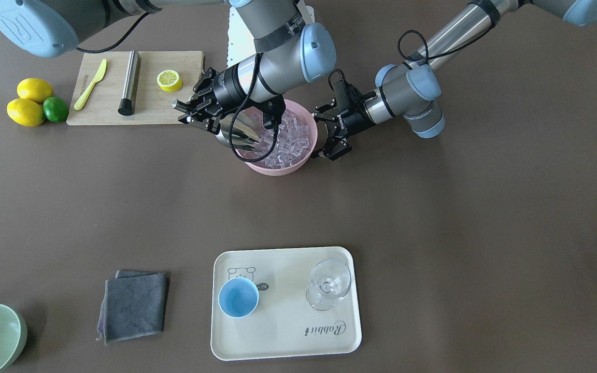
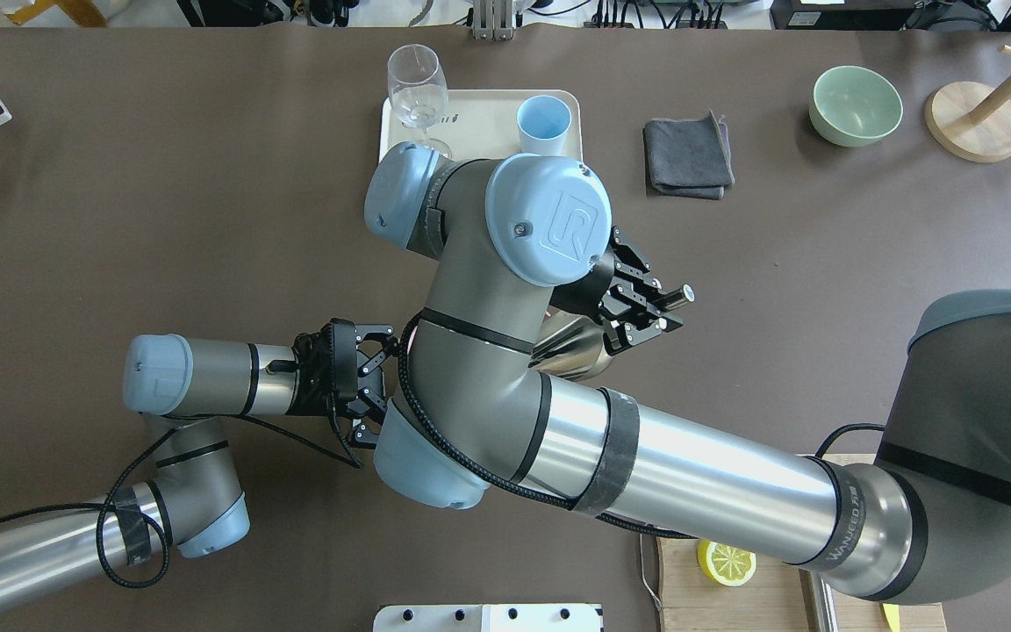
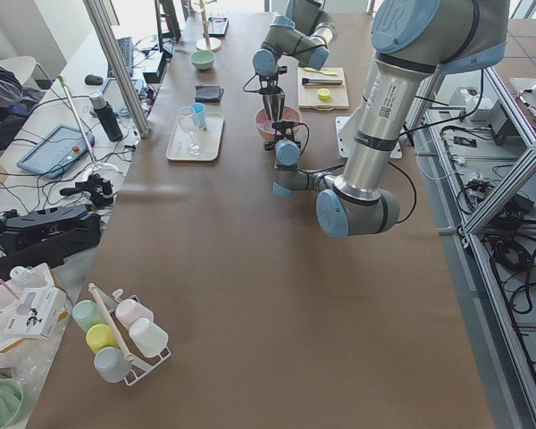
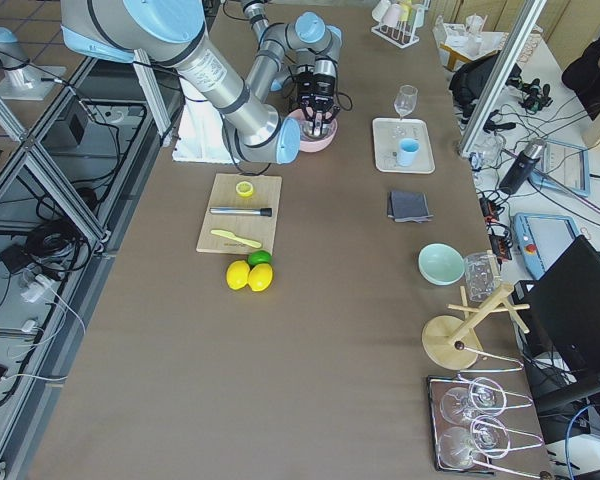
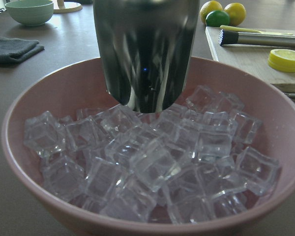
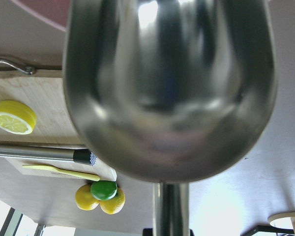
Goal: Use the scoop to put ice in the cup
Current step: 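Push the scoop down into the ice cubes with the right gripper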
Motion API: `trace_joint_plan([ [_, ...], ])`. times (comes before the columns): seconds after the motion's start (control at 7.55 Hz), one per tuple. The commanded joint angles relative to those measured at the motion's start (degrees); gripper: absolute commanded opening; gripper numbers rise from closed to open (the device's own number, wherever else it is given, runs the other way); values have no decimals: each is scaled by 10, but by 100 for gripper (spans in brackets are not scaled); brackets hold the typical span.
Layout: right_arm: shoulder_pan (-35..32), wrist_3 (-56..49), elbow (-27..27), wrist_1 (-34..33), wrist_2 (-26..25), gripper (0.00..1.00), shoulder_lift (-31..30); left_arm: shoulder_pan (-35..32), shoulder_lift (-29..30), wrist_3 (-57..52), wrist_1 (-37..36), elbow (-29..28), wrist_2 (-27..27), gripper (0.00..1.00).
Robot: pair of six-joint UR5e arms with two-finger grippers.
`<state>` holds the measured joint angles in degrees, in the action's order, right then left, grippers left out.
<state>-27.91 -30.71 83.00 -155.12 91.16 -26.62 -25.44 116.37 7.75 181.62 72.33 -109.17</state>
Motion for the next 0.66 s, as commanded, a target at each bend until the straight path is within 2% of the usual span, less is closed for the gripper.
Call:
trace_joint_plan([
  [0.0,1,25,-20,56,9,0,-1,-1,-1,0,0,0,-2,98],
  [0.26,1,45,-11,114,39,0,-21,-1,-1,0,0,0,-2,98],
  [0.53,1,73,54,135,55,0,-65,0,-1,0,0,0,-2,98],
])
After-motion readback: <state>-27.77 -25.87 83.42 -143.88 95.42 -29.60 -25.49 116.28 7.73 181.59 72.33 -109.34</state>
